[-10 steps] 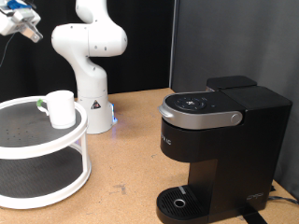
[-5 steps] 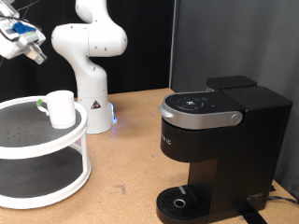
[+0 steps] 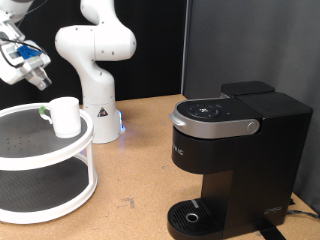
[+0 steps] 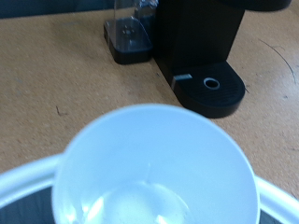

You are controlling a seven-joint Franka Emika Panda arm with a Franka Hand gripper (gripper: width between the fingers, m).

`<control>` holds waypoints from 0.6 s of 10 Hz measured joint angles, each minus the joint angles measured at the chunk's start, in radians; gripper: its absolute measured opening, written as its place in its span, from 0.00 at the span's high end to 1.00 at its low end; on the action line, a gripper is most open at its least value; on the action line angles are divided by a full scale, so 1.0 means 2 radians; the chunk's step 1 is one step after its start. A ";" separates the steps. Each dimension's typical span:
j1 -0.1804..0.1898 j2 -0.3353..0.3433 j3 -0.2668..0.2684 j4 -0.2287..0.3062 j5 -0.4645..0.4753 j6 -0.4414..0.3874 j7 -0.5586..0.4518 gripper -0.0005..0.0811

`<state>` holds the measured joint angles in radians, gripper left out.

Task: Make a cup of coffee with the keurig machine

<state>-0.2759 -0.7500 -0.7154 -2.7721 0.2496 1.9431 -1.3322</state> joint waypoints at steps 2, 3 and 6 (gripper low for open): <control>0.000 0.012 -0.007 -0.009 0.000 0.022 -0.013 0.74; 0.000 0.018 -0.009 -0.010 0.000 0.026 -0.017 0.57; 0.001 0.034 -0.012 -0.010 0.000 0.044 -0.025 0.11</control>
<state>-0.2739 -0.6814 -0.7397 -2.7918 0.2491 2.0307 -1.3827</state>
